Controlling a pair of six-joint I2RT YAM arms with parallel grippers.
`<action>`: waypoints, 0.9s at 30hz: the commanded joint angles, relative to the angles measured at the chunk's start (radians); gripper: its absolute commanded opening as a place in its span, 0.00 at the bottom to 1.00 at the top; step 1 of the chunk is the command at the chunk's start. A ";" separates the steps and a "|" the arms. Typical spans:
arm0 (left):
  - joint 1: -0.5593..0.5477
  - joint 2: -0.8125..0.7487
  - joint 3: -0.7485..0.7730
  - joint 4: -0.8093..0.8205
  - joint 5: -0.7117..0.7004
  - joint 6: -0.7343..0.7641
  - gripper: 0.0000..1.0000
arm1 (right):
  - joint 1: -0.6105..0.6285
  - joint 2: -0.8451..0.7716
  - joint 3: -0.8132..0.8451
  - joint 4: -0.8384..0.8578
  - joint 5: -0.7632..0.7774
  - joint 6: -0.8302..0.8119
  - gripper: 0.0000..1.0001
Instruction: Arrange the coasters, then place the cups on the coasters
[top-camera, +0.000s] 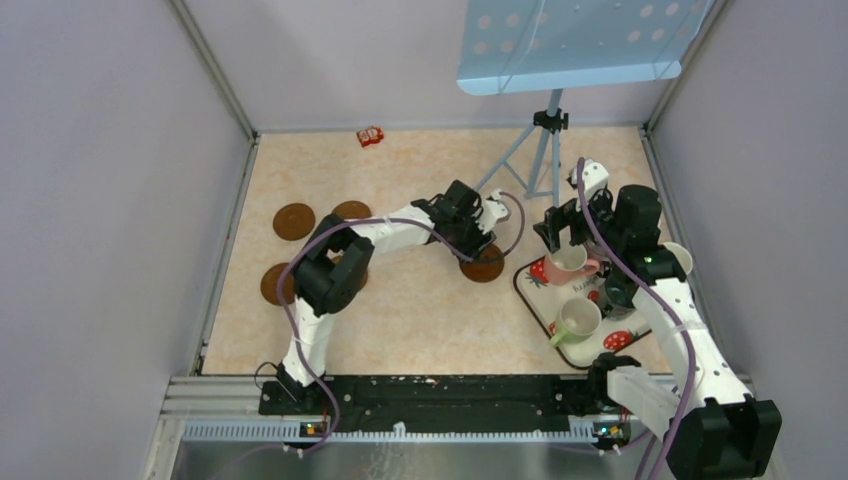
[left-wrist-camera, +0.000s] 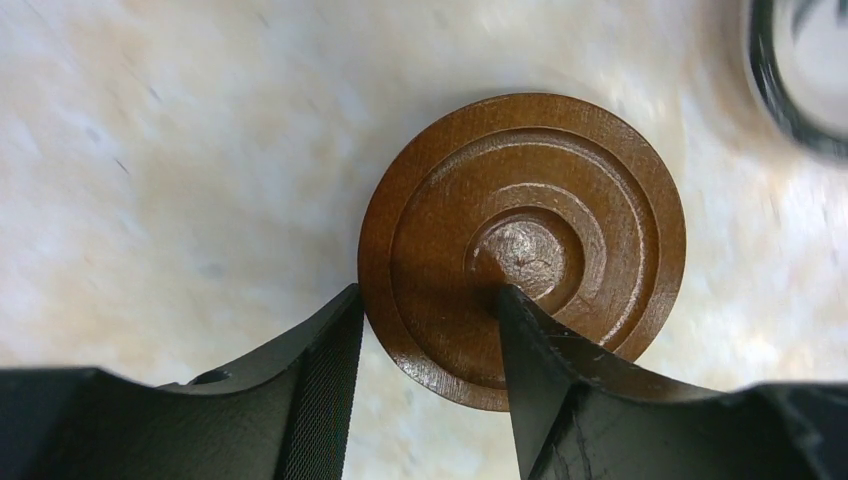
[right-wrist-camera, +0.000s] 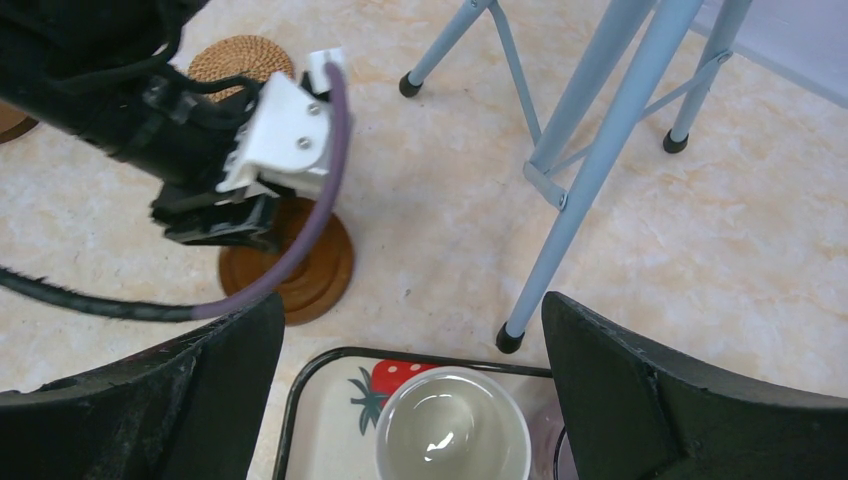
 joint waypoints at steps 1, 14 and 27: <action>-0.006 -0.117 -0.192 -0.158 0.044 0.137 0.57 | -0.002 -0.008 0.017 0.017 -0.016 -0.006 0.98; 0.070 -0.356 -0.566 -0.150 -0.024 0.253 0.57 | -0.002 -0.012 0.010 0.021 -0.016 -0.012 0.98; 0.224 -0.407 -0.558 -0.142 -0.033 0.275 0.57 | -0.003 -0.011 0.007 0.025 -0.015 -0.013 0.98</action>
